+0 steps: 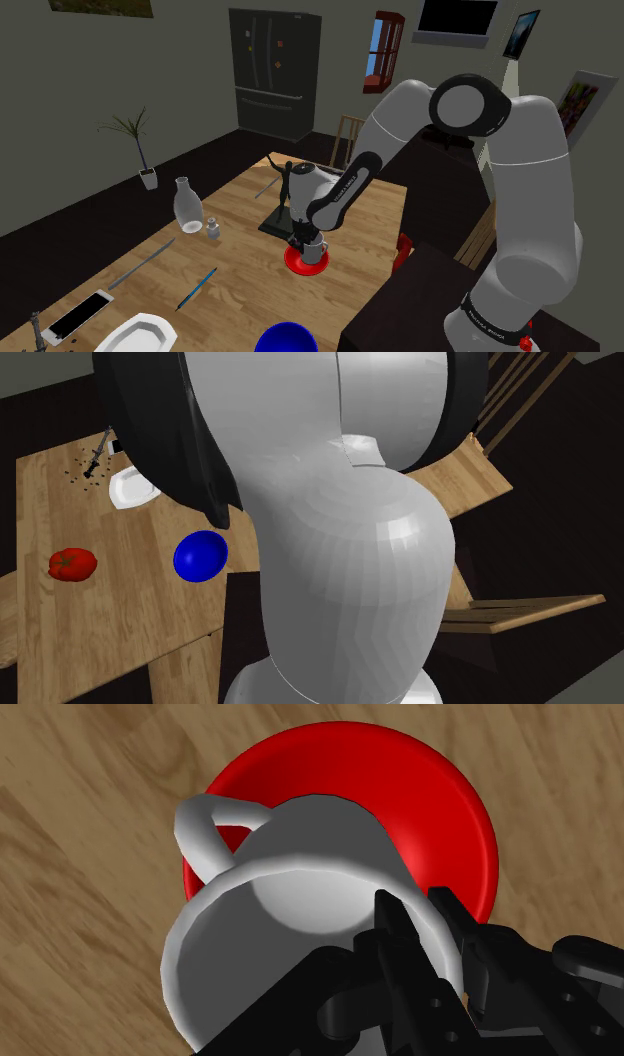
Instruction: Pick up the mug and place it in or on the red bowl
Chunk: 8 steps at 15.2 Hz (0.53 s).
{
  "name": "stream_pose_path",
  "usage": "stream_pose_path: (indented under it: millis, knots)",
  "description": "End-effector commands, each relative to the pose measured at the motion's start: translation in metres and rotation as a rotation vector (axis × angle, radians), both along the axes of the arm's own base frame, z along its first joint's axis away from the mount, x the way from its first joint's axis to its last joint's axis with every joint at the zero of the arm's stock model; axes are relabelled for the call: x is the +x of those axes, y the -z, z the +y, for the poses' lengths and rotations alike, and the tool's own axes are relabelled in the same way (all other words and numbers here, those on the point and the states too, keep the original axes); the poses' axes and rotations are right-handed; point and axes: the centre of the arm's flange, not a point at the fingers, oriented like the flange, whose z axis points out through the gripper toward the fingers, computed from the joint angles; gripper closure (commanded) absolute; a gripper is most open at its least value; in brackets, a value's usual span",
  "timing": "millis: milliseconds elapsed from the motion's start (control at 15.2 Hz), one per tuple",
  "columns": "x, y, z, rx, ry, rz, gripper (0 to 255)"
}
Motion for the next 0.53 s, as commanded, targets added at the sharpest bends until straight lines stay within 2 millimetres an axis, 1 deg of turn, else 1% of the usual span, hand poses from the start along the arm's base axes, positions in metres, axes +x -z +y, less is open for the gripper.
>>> stream_pose_path:
  millis: [0, 330, 462]
  knots:
    - [0.000, 0.000, 0.000, 0.000, 0.000, 0.000, 0]
    - [0.000, 0.000, 0.000, 0.000, 0.000, 0.000, 0]
    - [0.000, -0.026, 0.002, 0.000, 0.000, 0.000, 0]
